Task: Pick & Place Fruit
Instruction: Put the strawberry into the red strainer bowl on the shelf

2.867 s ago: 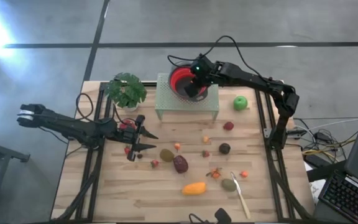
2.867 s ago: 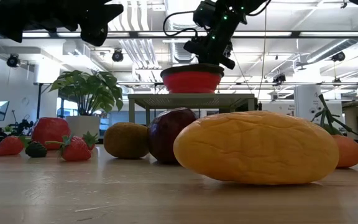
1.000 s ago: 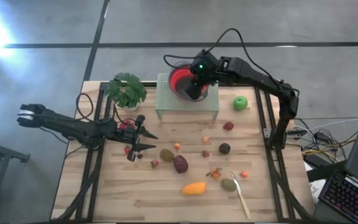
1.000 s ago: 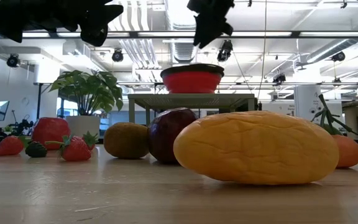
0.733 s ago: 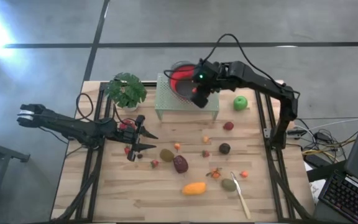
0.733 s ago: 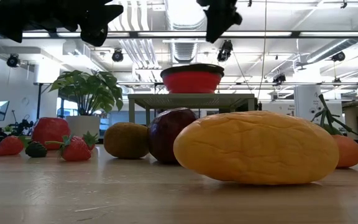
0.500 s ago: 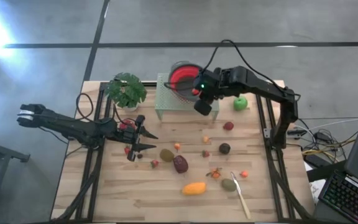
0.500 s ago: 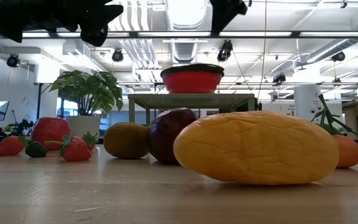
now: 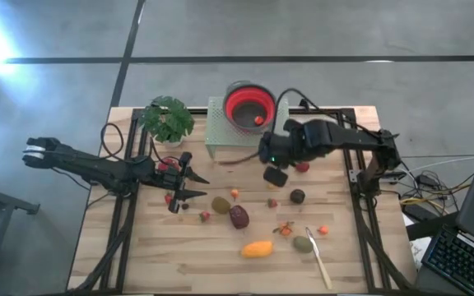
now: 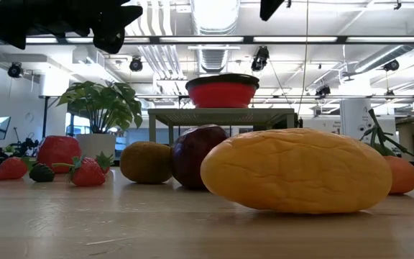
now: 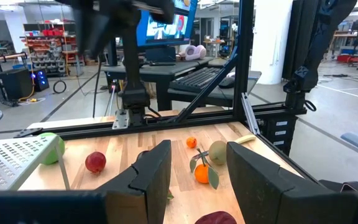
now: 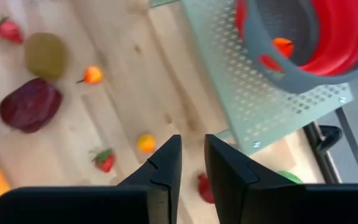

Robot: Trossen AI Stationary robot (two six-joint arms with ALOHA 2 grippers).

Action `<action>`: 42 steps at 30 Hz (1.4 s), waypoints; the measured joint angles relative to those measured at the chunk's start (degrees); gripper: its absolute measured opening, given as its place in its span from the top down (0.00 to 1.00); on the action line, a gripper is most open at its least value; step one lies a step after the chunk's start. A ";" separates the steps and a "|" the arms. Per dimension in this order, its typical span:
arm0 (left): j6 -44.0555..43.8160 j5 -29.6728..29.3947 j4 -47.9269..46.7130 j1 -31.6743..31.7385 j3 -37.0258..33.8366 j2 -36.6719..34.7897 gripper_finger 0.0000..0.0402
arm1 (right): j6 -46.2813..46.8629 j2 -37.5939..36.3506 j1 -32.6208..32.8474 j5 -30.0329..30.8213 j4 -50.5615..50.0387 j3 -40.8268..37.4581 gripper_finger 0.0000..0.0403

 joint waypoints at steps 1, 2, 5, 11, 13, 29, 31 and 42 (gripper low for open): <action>0.00 0.00 -0.02 0.00 0.00 0.00 0.60 | 0.51 -0.16 0.97 0.50 0.02 -0.42 0.85; 0.00 0.00 -0.02 0.00 0.00 0.00 0.60 | 1.05 -0.35 1.85 1.09 0.01 -0.99 0.85; 0.00 0.00 -0.11 0.00 0.00 0.00 0.60 | 2.92 -0.74 4.01 2.51 0.00 -3.12 0.85; 0.00 0.00 -0.33 0.00 0.00 0.00 0.60 | 7.13 -0.78 6.80 2.42 0.01 -8.84 0.82; 0.00 0.00 -0.33 -0.01 0.00 0.00 0.60 | 7.66 -0.89 7.58 2.38 0.02 -11.17 0.81; 0.00 0.00 -0.57 -0.07 0.00 -0.02 0.60 | 9.68 -8.95 11.66 0.08 21.88 -35.90 0.79; 0.00 0.00 -0.68 -0.07 0.00 -0.02 0.60 | 8.27 -9.66 11.48 -1.66 27.80 -39.08 0.80; 0.00 0.00 -0.98 -0.04 0.00 -0.02 0.60 | 5.38 -8.41 10.41 -5.38 41.88 -48.16 0.70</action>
